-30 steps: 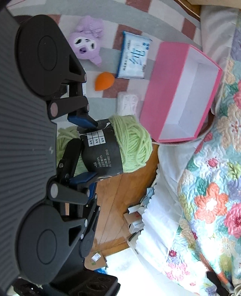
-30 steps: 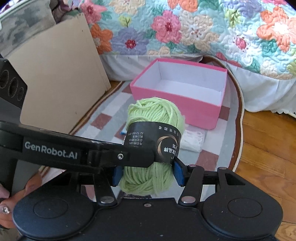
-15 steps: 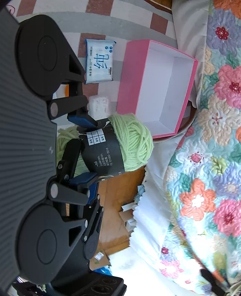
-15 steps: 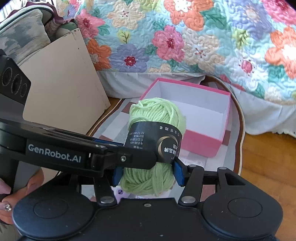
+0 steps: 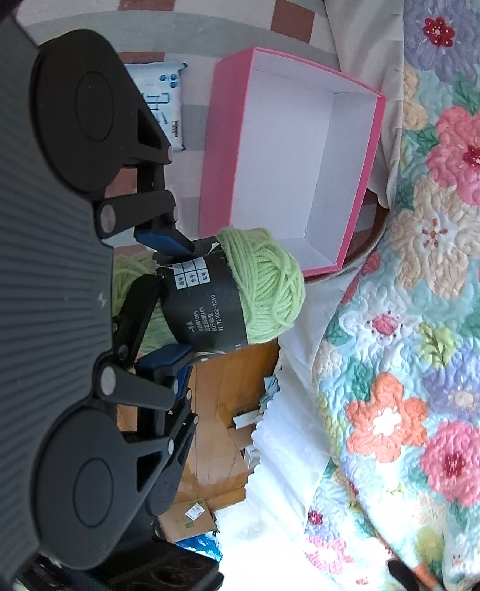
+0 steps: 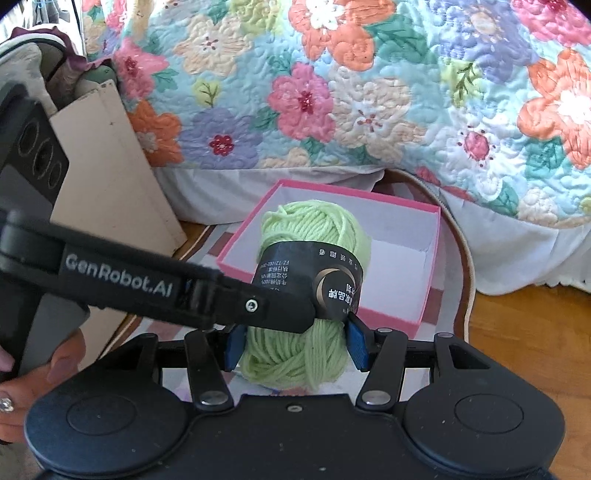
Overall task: Organize objects
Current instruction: 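Lift the yarn ball with the left tool and carry it into the pink box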
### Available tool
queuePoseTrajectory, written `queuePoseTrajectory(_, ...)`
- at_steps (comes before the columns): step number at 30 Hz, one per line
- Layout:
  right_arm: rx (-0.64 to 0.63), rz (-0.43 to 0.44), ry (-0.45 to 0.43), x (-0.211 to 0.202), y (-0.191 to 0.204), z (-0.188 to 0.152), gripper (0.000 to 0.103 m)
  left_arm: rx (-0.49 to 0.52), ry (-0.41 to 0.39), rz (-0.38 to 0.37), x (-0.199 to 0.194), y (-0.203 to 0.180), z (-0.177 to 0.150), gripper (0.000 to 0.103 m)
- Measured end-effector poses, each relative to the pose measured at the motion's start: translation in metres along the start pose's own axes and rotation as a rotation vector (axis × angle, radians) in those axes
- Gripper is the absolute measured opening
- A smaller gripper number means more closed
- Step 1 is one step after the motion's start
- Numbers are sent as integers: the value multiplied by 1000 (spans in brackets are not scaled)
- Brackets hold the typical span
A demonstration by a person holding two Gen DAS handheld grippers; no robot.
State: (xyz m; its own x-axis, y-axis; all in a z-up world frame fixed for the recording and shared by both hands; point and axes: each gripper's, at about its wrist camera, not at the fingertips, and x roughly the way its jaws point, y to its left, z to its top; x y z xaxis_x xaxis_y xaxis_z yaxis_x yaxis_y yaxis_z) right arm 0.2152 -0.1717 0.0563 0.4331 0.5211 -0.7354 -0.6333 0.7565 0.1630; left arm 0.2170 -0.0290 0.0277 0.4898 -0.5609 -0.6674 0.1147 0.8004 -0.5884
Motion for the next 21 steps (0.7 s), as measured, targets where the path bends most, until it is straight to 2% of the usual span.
queuePoseTrajectory(6, 18, 13, -66, 29, -19, 7, 60, 32, -9, 17, 22, 12, 26, 52)
queuePoseTrajectory(8, 15, 17, -110, 36, -22, 7, 60, 33, -15, 1, 25, 20, 35, 52)
queuePoseTrajectory(11, -38, -13, -156, 43, -22, 6, 60, 45, -12, -13, 34, 25, 45, 52)
queuePoseTrajectory(15, 16, 7, -136, 57, -42, 14, 58, 71, 1, 7, 54, 26, 57, 51)
queuePoseTrajectory(18, 34, -8, -99, 73, -52, 22, 57, 53, 25, 4, 73, 33, 69, 51)
queuePoseTrajectory(21, 110, -12, -50, 90, -66, 32, 57, 38, 38, 12, 92, 42, 79, 52)
